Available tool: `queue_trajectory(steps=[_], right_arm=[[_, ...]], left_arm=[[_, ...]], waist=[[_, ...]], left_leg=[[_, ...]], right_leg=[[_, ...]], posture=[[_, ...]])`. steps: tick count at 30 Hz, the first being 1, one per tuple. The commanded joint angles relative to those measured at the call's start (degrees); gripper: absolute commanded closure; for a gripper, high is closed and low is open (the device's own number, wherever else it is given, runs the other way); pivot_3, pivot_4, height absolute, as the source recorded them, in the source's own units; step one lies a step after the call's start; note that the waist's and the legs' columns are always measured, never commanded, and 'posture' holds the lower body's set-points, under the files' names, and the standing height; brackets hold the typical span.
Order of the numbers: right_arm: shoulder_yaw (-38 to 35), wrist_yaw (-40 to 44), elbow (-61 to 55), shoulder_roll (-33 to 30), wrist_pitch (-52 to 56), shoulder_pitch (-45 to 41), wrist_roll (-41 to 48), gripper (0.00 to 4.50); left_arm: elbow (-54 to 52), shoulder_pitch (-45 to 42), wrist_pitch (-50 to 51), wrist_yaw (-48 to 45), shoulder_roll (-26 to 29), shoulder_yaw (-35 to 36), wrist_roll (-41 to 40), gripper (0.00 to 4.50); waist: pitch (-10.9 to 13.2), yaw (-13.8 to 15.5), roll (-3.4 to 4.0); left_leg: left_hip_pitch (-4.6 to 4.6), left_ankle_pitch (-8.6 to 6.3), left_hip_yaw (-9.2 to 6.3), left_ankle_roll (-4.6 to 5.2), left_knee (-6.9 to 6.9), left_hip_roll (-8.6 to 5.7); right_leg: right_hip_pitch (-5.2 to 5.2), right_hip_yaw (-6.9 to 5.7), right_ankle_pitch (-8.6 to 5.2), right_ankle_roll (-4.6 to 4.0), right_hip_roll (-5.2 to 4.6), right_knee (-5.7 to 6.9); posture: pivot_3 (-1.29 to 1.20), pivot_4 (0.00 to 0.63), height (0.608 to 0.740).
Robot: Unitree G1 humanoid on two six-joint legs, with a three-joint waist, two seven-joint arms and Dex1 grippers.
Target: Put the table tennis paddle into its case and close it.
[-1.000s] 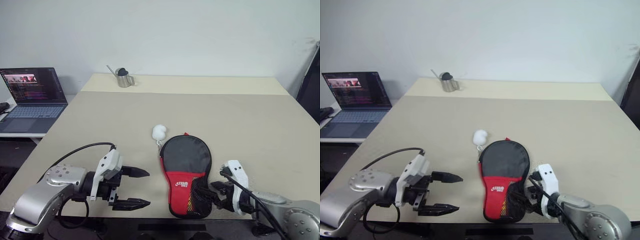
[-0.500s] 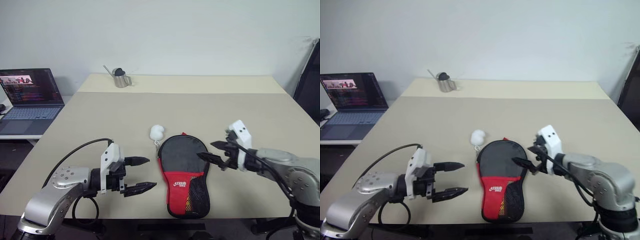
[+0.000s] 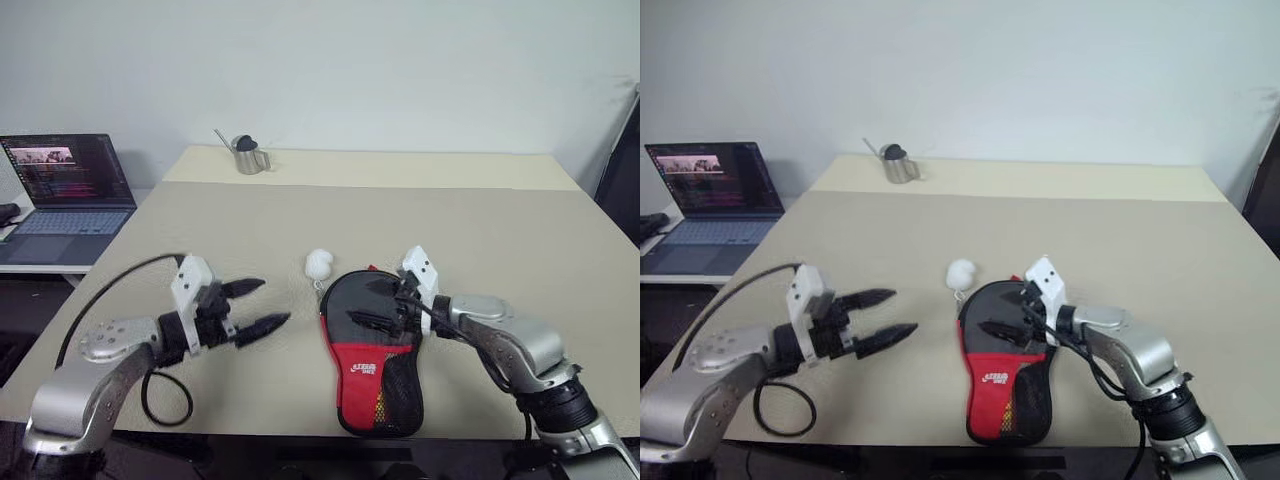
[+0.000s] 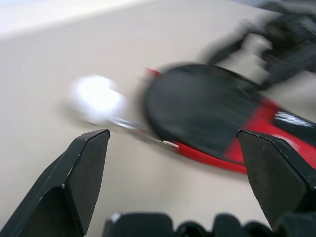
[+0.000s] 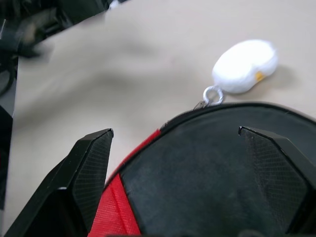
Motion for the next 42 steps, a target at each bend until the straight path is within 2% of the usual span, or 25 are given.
queue_trajectory(steps=[1, 7, 12, 19, 25, 31, 39, 40, 42], right_arm=[[0.07, 0.97, 1.41, 0.32, -3.77, -0.49, -2.83, 0.04], [-0.32, 0.96, 2.13, 1.8, -4.35, -0.29, -4.35, 0.04], [-0.28, 0.54, 2.0, 2.84, -4.28, -0.11, -5.23, 0.04], [-0.6, -0.45, 1.26, 4.15, -3.99, 0.51, -6.32, 0.04], [-0.71, -1.78, 0.16, 4.93, -3.48, 1.63, -6.53, 0.04], [-0.55, -2.9, -0.94, 5.44, -1.92, 2.46, -6.66, 0.04], [-1.86, -6.64, -2.3, 5.7, -0.01, 3.9, -8.03, 0.04], [-2.08, -7.15, -2.32, 5.71, 0.03, 4.02, -8.23, 0.0], [-2.31, -7.9, -2.32, 5.79, -0.29, 4.16, -8.56, 0.0]], left_arm=[[6.95, -8.88, -1.17, 5.92, -2.54, -1.75, 4.4, 0.0], [20.89, -20.95, 0.12, 2.87, -4.97, -7.55, 7.7, 0.0], [33.53, -27.81, -2.51, -1.37, -7.98, -12.9, 11.7, 0.0], [56.66, -38.29, -12.52, -4.4, -14.15, -16.9, 19.14, 0.0], [69.02, -43.74, -20.24, -7.02, -18.23, -18.74, 24.14, 0.0], [76.01, -45.88, -25.09, -8.41, -20.44, -20.04, 28.76, 0.0], [79.15, -45.86, -27.89, -7.43, -22.78, -19.39, 31.46, 0.0], [79.32, -45.84, -28.0, -7.21, -22.94, -19.18, 31.57, 0.37], [79.66, -45.83, -28.18, -6.87, -23.14, -18.73, 31.69, 0.84]], waist=[[0.0, 0.31, -0.04], [0.0, 0.17, -0.04], [0.0, 0.11, -0.04], [0.01, 0.22, -0.05], [0.01, 0.12, -0.05], [0.01, 0.11, -0.05], [0.01, 0.19, -0.05], [0.01, 0.2, -0.05], [0.01, 0.2, -0.06]], left_leg=[[-0.05, 0.0, -0.04, 0.0, 0.08, 0.02], [-0.09, 0.0, 0.04, 0.0, 0.09, -0.01], [-0.09, 0.0, 0.03, 0.0, 0.08, -0.02], [-0.14, 0.0, 0.01, 0.0, 0.12, -0.06], [-0.17, 0.0, 0.02, 0.0, 0.12, -0.06], [-0.18, 0.0, 0.01, 0.0, 0.12, -0.06], [-0.2, 0.0, -0.01, 0.0, 0.13, -0.08], [-0.2, 0.0, -0.02, 0.0, 0.13, -0.09], [-0.19, 0.0, -0.01, 0.0, 0.14, -0.09]], right_leg=[[0.01, -0.06, 0.02, 0.04, 0.02, 0.0], [-0.04, 0.0, 0.05, 0.08, -0.01, -0.02], [-0.05, -0.01, 0.05, 0.08, 0.0, 0.01], [-0.05, -0.05, 0.05, 0.08, 0.0, 0.0], [-0.08, -0.04, 0.05, 0.08, 0.0, 0.0], [-0.08, -0.05, 0.05, 0.08, 0.01, 0.01], [-0.08, -0.06, 0.05, 0.08, -0.01, 0.01], [-0.08, -0.06, 0.05, 0.08, -0.01, 0.02], [-0.08, -0.06, 0.05, 0.08, -0.01, 0.03]], posture=[[0.0, 0.15, 0.74], [0.0, 0.15, 0.74], [0.0, 0.15, 0.74], [0.0, 0.15, 0.74], [0.0, 0.15, 0.74], [0.0, 0.15, 0.74], [0.0, 0.15, 0.74], [0.0, 0.15, 0.74], [0.0, 0.15, 0.74]])
